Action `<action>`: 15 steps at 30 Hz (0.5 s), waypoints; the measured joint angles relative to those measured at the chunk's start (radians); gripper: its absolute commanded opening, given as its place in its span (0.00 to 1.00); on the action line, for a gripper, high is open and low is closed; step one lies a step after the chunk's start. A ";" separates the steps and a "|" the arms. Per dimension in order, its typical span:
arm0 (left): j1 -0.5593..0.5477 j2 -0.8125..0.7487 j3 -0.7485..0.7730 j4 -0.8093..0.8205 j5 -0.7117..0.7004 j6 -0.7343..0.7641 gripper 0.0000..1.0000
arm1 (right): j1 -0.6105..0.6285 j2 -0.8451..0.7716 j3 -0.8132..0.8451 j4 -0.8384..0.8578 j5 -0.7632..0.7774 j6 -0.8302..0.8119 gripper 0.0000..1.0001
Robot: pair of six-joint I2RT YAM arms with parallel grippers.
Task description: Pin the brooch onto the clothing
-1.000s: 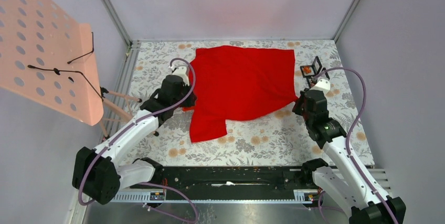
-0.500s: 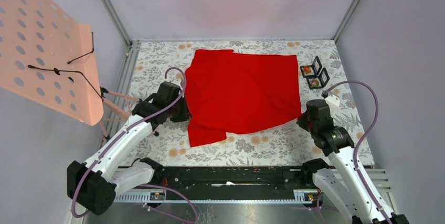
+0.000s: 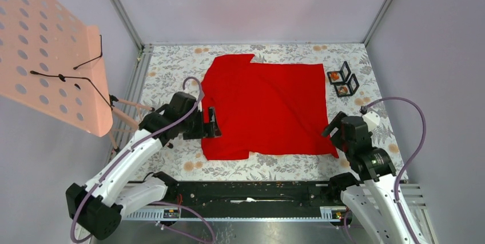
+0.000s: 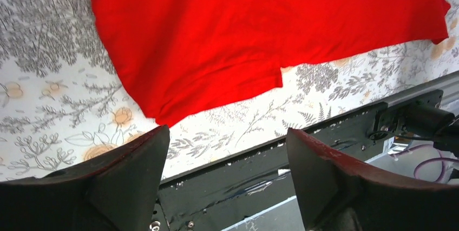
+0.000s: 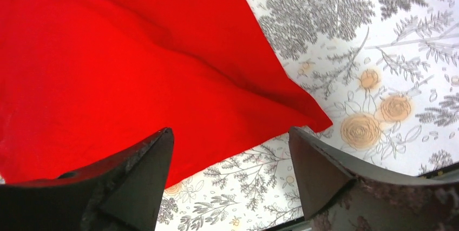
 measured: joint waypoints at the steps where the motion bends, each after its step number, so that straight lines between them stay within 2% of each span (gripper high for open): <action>1: 0.000 0.017 0.016 0.009 -0.006 0.001 0.86 | 0.000 0.001 0.006 0.013 -0.001 -0.012 0.89; 6: 0.022 0.146 0.095 0.119 -0.031 0.014 0.87 | 0.000 0.105 0.080 0.093 -0.030 -0.103 0.96; 15: 0.130 0.356 0.150 0.333 -0.070 0.017 0.89 | -0.049 0.644 0.275 0.237 -0.157 -0.261 0.95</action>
